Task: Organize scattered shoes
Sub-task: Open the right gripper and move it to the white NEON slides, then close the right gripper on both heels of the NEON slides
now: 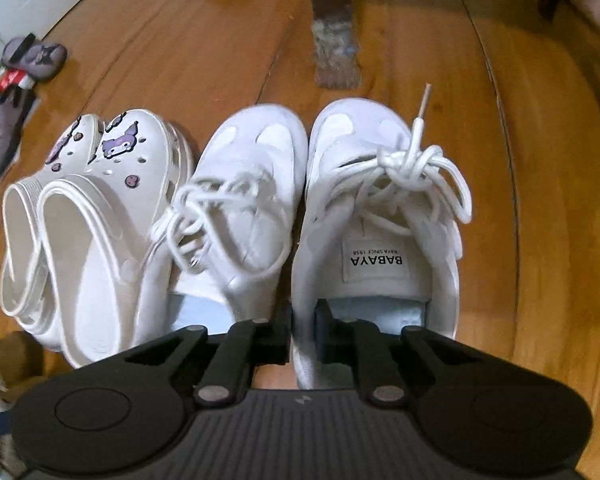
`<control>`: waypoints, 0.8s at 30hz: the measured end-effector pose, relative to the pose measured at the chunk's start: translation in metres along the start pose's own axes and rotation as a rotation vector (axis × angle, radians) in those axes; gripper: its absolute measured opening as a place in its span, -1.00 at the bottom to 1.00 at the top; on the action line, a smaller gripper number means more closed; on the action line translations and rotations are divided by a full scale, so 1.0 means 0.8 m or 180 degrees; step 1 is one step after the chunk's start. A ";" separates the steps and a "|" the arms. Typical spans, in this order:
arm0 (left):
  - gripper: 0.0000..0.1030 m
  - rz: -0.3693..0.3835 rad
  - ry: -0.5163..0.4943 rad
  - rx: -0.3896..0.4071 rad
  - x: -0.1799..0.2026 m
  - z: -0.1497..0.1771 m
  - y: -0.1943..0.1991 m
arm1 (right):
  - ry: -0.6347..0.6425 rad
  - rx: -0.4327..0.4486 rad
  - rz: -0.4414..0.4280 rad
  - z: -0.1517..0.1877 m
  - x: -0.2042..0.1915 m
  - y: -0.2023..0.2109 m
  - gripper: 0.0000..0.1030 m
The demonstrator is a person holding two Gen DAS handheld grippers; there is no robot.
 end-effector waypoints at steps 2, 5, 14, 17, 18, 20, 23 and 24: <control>1.00 -0.0004 -0.0004 0.0009 0.001 0.000 0.002 | 0.0091 0.0182 0.0063 -0.006 -0.001 0.022 -0.25; 1.00 0.0026 0.0021 -0.0124 -0.002 0.003 0.005 | 0.0104 0.0220 -0.0178 -0.004 -0.006 0.063 -0.04; 1.00 -0.0064 -0.0465 -0.0746 0.013 0.053 0.086 | 0.0119 -0.1327 -0.0832 0.103 -0.049 0.105 0.15; 1.00 -0.0480 -0.0580 -0.0674 0.023 0.043 0.099 | 0.0150 -0.1780 -0.0679 0.114 -0.078 0.092 0.16; 1.00 -0.0468 -0.0556 -0.0579 0.027 0.040 0.108 | 0.0140 -0.1889 -0.0616 0.118 -0.085 0.088 0.20; 1.00 -0.0172 -0.0334 -0.0471 0.029 0.046 0.124 | 0.0080 -0.2148 -0.0403 0.123 -0.099 0.078 0.25; 1.00 -0.0073 -0.0077 -0.0414 0.023 0.069 0.142 | 0.0120 -0.2163 -0.0226 0.124 -0.116 0.080 0.25; 1.00 -0.0179 -0.0087 -0.0458 0.020 0.079 0.146 | 0.0162 -0.2166 -0.0182 0.122 -0.124 0.080 0.25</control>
Point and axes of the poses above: each gripper's, at about its wrist camera, not at the fingertips, and y roughly against the way its jaws point, x to its right, z to its underside, the point moved 5 cm from there along -y, roughly the way its jaws point, and after that the axes turned 9 degrees about z, right-handed, at the moved point
